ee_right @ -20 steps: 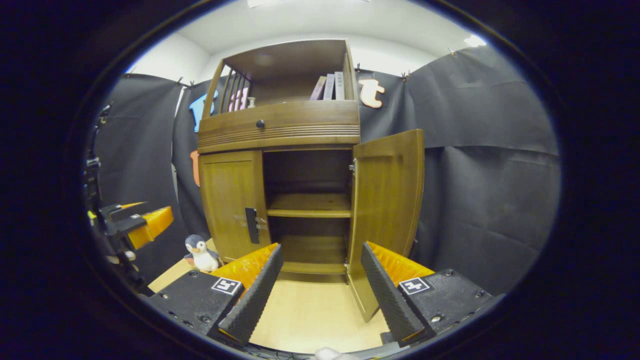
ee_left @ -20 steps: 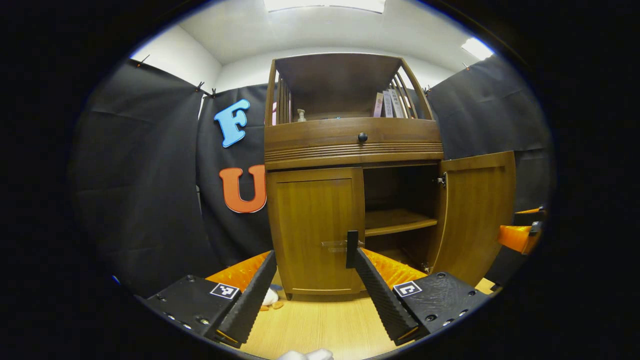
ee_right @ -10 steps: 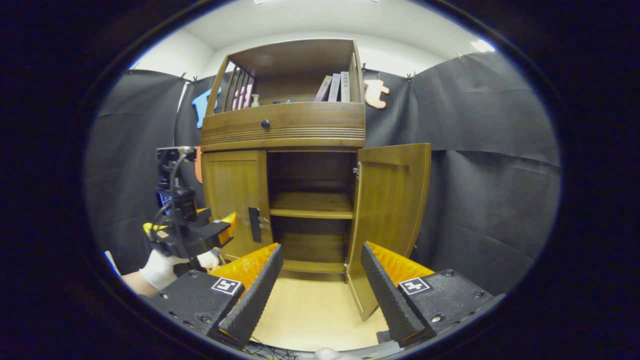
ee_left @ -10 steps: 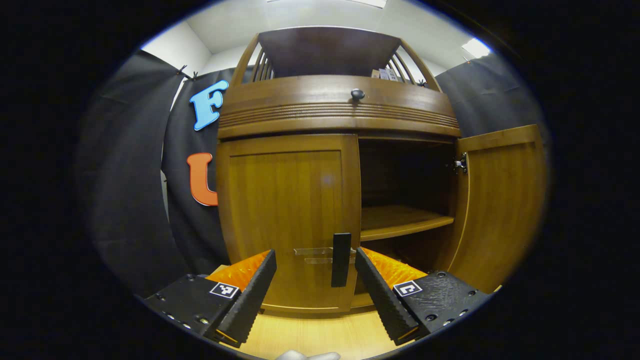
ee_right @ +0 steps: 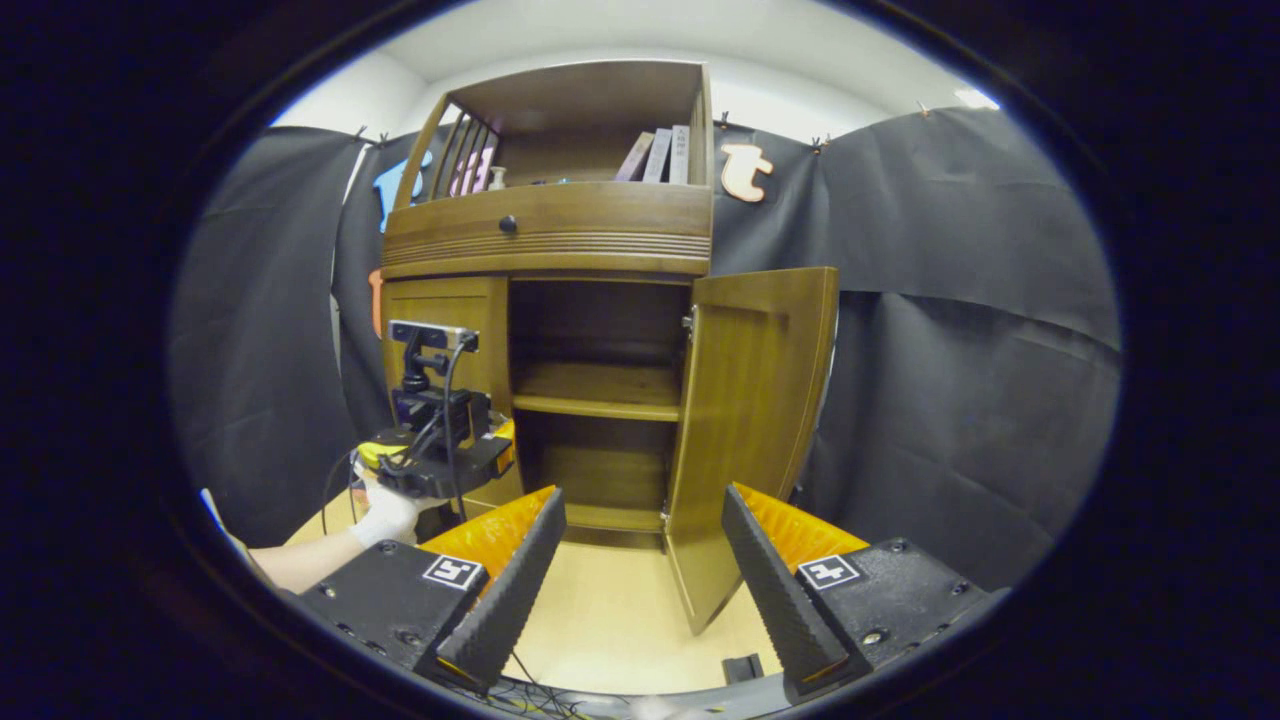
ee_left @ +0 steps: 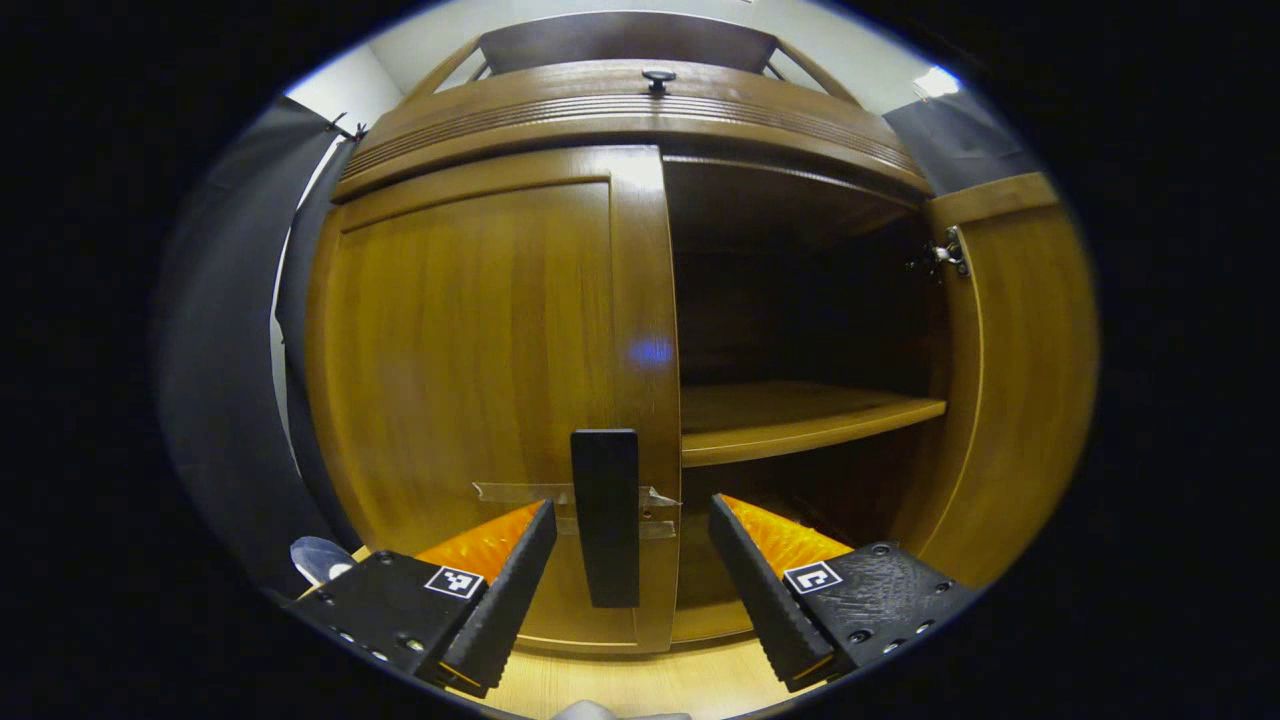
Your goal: Open the right door of the double-door shoe cabinet with the right hand, and open the left door with the left hand.
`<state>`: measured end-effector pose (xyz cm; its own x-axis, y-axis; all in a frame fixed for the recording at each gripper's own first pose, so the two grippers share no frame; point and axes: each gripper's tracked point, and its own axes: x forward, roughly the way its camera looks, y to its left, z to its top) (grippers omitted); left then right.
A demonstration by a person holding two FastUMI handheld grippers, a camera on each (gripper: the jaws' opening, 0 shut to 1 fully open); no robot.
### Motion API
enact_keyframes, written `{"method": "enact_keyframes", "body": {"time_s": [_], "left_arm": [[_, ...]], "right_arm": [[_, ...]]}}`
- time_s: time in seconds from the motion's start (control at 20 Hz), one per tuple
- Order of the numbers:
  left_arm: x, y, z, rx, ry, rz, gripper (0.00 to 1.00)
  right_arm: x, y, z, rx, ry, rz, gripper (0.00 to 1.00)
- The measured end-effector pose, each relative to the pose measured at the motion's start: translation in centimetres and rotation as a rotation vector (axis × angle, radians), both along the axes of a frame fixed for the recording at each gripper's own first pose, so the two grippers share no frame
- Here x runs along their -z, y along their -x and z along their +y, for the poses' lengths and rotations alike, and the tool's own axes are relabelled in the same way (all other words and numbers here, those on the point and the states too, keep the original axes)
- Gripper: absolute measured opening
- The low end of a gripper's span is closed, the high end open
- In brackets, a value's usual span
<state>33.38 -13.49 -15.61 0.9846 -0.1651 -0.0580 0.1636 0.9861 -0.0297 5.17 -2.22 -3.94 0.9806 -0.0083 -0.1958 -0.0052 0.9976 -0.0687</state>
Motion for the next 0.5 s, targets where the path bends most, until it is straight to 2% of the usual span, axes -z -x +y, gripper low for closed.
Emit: {"method": "enact_keyframes", "body": {"time_s": [0.05,0.1,0.15,0.5], "left_arm": [[0.2,-0.7,0.0,-0.007,-0.002,-0.005,0.99],[0.2,-1.1,0.0,-0.012,0.0,-0.011,0.97],[0.2,-1.3,0.1,-0.017,-0.002,-0.008,0.83],[0.5,-1.3,1.2,-0.012,0.032,0.009,0.3]], "right_arm": [[0.0,-0.1,0.0,-0.003,0.002,0.003,1.0],[0.1,-0.2,0.0,-0.008,0.003,0.007,1.0],[0.0,-0.4,0.0,-0.009,0.003,0.009,1.0],[0.3,-1.0,0.6,-0.039,-0.004,0.024,1.0]]}}
